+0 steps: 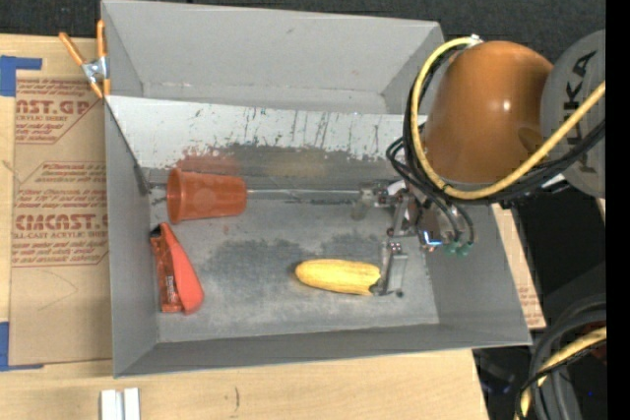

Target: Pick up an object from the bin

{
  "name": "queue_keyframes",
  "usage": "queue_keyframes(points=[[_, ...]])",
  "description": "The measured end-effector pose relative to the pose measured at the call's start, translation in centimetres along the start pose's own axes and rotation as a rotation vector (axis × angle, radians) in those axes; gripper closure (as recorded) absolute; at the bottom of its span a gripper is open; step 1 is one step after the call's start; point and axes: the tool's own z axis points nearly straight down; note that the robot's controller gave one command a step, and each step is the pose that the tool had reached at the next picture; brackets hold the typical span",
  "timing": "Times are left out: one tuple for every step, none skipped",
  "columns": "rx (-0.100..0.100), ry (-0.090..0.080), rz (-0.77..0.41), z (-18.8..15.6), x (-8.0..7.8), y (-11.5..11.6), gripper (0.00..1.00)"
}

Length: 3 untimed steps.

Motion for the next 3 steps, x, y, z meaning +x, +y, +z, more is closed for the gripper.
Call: queue_keyframes(points=[[0.000,-0.008,0.000,-0.4,-0.1,0.0,0.00],[-0.001,-0.009,0.088,7.2,-0.1,0.1,0.00],[0.000,-0.002,0.097,13.1,0.1,0.0,0.00]])
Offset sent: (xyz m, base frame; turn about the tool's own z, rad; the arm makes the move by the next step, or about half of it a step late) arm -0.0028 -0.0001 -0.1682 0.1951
